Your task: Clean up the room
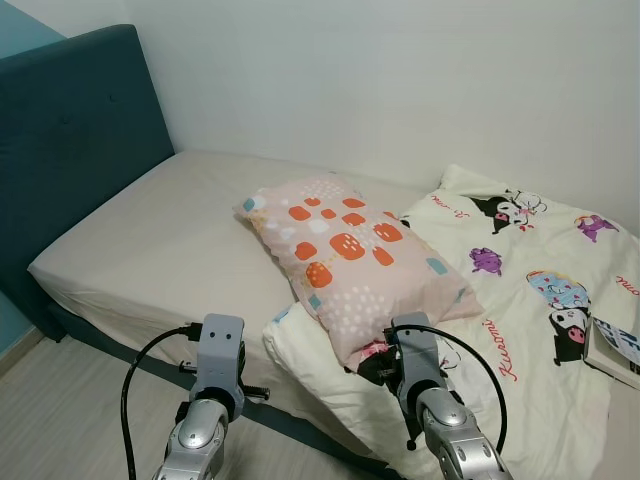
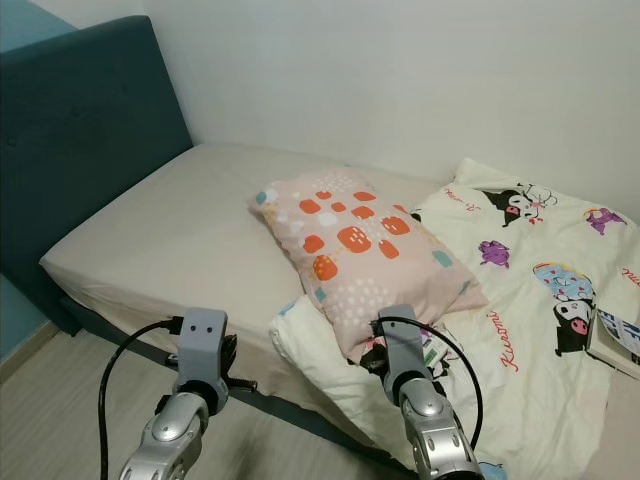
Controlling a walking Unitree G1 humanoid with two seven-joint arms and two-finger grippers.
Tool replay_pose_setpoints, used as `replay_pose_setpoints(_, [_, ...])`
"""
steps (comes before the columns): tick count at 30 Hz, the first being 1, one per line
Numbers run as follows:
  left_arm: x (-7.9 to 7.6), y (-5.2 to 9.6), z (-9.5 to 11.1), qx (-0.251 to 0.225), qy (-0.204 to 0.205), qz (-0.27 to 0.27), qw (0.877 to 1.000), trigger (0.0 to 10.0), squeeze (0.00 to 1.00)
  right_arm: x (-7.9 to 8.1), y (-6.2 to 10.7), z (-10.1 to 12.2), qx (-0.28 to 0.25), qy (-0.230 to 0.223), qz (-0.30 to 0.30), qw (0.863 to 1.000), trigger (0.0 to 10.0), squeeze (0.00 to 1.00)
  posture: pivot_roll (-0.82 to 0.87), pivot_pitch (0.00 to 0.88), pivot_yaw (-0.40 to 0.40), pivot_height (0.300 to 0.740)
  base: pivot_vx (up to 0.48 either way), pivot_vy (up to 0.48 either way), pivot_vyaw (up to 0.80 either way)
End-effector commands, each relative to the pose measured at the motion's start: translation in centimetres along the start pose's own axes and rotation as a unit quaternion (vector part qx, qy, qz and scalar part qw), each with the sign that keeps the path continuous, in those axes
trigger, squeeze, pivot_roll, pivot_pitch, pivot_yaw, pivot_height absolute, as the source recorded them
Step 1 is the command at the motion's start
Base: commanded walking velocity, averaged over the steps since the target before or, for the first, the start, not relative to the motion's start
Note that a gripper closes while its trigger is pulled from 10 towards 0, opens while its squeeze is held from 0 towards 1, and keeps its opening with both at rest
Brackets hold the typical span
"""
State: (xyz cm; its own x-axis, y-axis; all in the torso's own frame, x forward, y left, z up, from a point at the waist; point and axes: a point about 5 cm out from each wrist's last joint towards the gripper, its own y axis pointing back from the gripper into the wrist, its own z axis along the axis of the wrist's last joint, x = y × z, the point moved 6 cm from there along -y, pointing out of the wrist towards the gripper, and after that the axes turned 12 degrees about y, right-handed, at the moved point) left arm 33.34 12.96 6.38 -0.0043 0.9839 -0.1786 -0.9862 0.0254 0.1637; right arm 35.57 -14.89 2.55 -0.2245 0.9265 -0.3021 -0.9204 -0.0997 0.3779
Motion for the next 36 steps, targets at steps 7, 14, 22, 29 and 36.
replay_pose_setpoints(7, [0.20,0.24,-0.84,0.016,-0.005,0.000,1.000,10.0,0.00,0.23,0.12,-0.45,0.006,0.000,0.004,1.000,10.0,0.00,-0.09,0.114,0.021,0.650,0.000,0.000,0.00])
replay_pose_setpoints(14, [0.02,0.19,-0.80,0.016,-0.006,-0.004,1.000,10.0,0.00,0.28,0.14,-0.43,0.005,0.001,0.004,1.000,10.0,0.00,-0.09,0.113,0.023,0.650,0.000,0.000,0.00])
replay_pose_setpoints(22, [-0.31,0.23,-1.03,0.019,-0.009,-0.012,1.000,10.0,0.00,0.26,0.21,-0.59,0.009,-0.003,0.004,1.000,10.0,0.00,-0.09,0.110,0.026,0.626,0.000,0.000,0.00])
replay_pose_setpoints(29, [-0.52,0.26,-1.05,0.019,-0.009,-0.017,1.000,10.0,0.00,0.26,0.26,-0.71,0.010,-0.001,0.003,1.000,10.0,0.00,-0.09,0.107,0.027,0.601,0.000,0.000,0.00])
replay_pose_setpoints(36, [-0.61,0.23,-0.95,0.018,-0.009,-0.019,1.000,10.0,0.00,0.21,0.27,-0.55,0.006,0.001,0.002,1.000,10.0,0.00,-0.09,0.104,0.028,0.591,0.000,0.000,0.00])
